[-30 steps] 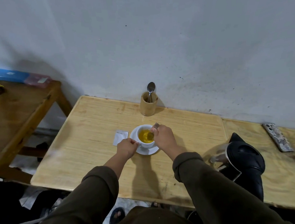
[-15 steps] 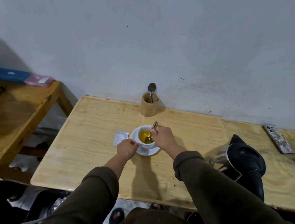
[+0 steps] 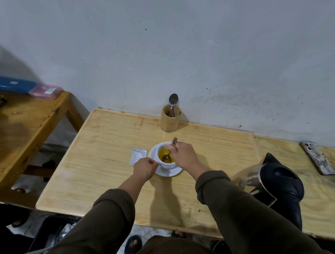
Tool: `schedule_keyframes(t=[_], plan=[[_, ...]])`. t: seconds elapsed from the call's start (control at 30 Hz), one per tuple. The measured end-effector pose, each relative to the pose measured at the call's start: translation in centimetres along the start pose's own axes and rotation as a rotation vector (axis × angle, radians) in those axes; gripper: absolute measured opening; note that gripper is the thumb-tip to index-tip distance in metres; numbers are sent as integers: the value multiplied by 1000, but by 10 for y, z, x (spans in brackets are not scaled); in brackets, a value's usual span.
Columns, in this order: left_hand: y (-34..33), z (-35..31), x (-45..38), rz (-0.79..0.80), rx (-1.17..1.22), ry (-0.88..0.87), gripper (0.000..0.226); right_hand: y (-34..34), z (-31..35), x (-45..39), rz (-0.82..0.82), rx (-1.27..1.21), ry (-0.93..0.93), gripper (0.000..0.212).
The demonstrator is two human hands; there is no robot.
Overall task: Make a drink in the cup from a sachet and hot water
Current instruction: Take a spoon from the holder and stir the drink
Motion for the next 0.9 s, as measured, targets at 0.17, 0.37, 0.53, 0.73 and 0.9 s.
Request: schedule_keyframes(t=[0.17, 0.37, 0.53, 0.73, 0.9], plan=[[1, 0, 1, 4, -10, 3, 38, 9, -11, -3, -112, 72, -92, 33], [1, -1, 1, 13, -8, 1, 38, 1, -4, 0, -28, 18, -3, 34], [1, -1, 1, 22, -13, 2, 40, -2, -6, -3, 0, 6, -12, 34], [2, -2, 1, 26, -36, -1, 41, 13, -15, -4, -130, 44, -66, 31], [3, -4, 2, 20, -34, -5, 38, 5, -11, -3, -44, 14, -28, 32]])
Point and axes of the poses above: each hand's wrist, its own x-axis away from the middle knuckle, its own y-axis out of the back of the hand, z = x × y, the point moved 10 cm from there along -x, towards the middle knuckle, and after that the axes turned 3 degrees about -y, right-handed, at the moved point
